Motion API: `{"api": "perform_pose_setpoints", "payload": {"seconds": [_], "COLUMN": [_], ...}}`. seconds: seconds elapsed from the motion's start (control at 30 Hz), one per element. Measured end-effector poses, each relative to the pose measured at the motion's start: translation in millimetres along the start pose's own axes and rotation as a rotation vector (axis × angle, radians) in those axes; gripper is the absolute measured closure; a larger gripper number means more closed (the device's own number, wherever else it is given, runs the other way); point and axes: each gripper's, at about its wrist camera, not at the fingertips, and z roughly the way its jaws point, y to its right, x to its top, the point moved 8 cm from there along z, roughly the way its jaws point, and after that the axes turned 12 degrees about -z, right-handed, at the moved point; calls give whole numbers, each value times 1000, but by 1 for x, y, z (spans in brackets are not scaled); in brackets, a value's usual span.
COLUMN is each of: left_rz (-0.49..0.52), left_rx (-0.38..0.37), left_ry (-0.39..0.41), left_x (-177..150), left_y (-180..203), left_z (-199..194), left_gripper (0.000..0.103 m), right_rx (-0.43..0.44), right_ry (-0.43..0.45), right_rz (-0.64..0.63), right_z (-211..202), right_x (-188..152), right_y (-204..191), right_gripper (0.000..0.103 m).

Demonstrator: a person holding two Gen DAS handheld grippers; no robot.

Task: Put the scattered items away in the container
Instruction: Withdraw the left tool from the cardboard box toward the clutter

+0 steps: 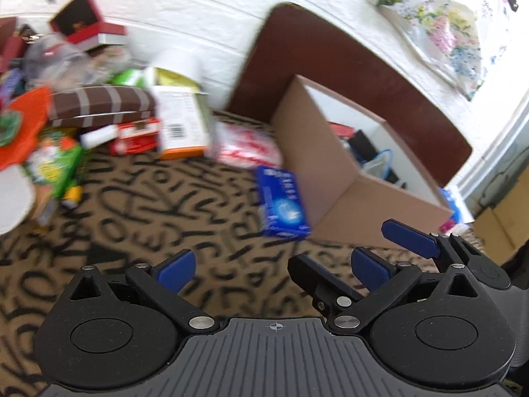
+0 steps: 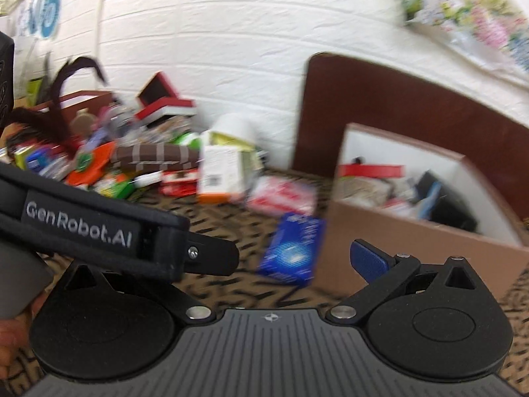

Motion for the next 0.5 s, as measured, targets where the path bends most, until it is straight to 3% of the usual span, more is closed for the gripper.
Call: {"api": "perform_pose_setpoints", "payload": {"seconds": [0.2, 0.5], "left_rz": [-41, -91], "left_rx": [41, 48], "left_ry": [6, 67], "left_x": [-3, 34], "left_y": [-40, -70], "left_z": [-5, 10], "left_gripper": [0, 3], "right_rx": [79, 73], "right_ry": [-28, -33], "right_rz": [-17, -37], "right_z": [17, 45], "right_x": [-2, 8], "right_y": [-40, -49], "right_gripper": [0, 0]}}
